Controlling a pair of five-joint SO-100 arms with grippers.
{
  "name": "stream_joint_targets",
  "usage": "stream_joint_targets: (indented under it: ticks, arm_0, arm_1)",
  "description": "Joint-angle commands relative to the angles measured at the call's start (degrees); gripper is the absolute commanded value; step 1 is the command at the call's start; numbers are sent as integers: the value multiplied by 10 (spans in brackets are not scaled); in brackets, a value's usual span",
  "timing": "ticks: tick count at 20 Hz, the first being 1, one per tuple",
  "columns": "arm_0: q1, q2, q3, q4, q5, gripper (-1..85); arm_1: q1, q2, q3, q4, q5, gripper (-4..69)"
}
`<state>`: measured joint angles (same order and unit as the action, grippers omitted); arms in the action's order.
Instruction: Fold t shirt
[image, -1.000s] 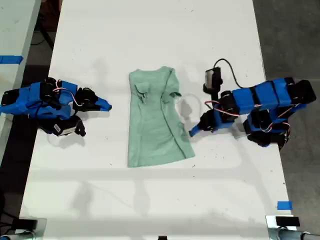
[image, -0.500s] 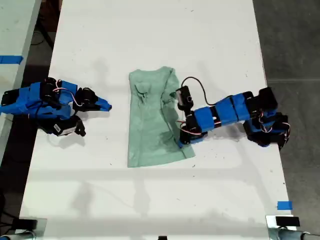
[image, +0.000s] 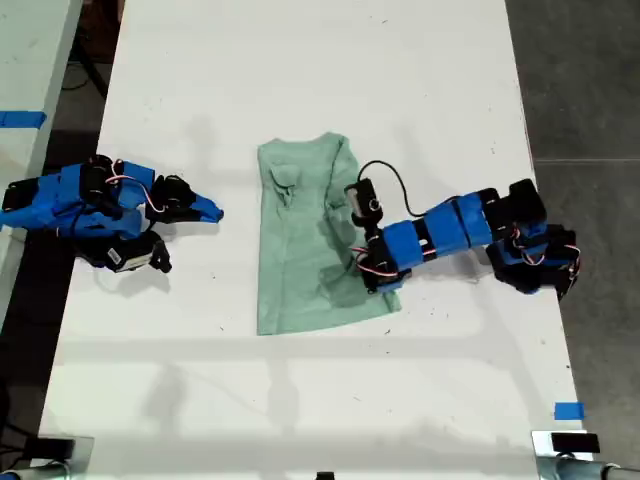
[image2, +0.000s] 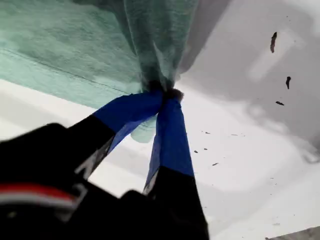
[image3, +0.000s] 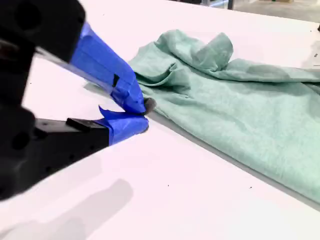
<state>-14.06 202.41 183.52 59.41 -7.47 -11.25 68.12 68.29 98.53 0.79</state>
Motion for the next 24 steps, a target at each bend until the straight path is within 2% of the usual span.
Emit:
stream_joint_targets:
  ticks: [1, 6, 9, 11, 18, 19, 22, 23, 24]
  arm_0:
    - [1, 3, 11, -14, -4, -1]
    - [1, 3, 11, -14, -4, -1]
    - [1, 3, 11, -14, -4, -1]
    - [1, 3, 11, -14, -4, -1]
    - [2, 3, 11, -14, -4, -1]
    - [2, 3, 11, -14, -3, -1]
    - [2, 3, 11, -14, -2, -1]
    - [2, 3, 11, -14, -1, -1]
    - [2, 3, 11, -14, 0, -1]
  arm_1:
    - [-9, 9, -51, 6, 5, 8]
    - [-5, 37, -134, 15, -34, 7]
    - [-4, 50, -175, -2, -63, 6]
    - [-4, 50, -171, -39, -72, 6]
    - [-3, -75, -158, -268, -112, 6]
    - [-2, -95, -159, -288, -113, 6]
    - [2, -142, -171, -279, -102, 8]
    - [1, -142, -171, -270, -102, 118]
    - [-1, -138, -173, -261, -103, 281]
